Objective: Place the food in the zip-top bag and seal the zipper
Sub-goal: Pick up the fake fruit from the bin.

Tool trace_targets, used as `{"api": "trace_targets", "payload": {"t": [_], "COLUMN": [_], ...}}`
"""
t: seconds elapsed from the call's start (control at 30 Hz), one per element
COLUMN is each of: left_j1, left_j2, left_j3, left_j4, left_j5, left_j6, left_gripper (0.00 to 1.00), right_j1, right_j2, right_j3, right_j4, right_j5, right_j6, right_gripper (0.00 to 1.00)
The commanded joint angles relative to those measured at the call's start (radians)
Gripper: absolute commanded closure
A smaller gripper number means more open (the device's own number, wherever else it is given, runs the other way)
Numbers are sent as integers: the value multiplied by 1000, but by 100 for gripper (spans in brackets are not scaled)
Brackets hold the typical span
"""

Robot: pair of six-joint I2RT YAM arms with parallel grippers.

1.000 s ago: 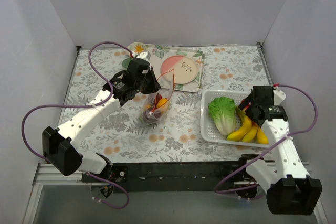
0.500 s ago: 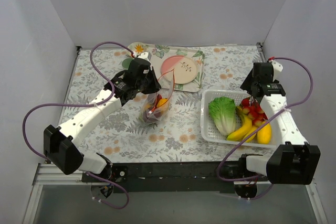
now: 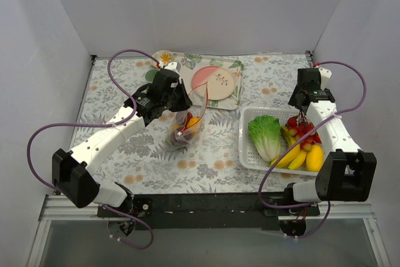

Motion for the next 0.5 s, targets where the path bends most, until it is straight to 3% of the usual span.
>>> {"api": "trace_targets", "payload": {"t": [0.0, 0.47], "left_j1": [0, 0], "left_j2": [3, -2], "left_j3": [-4, -12], "left_j4": [10, 13], "left_j5": [3, 1], "left_j6": [11, 11], "left_gripper": [100, 100], "right_j1": [4, 10], "right_j2": [25, 80], "right_j3": [13, -4], "right_j4": [-12, -13], "right_j5": [50, 88], "right_j6": [-35, -47], "right_gripper": [33, 33]}}
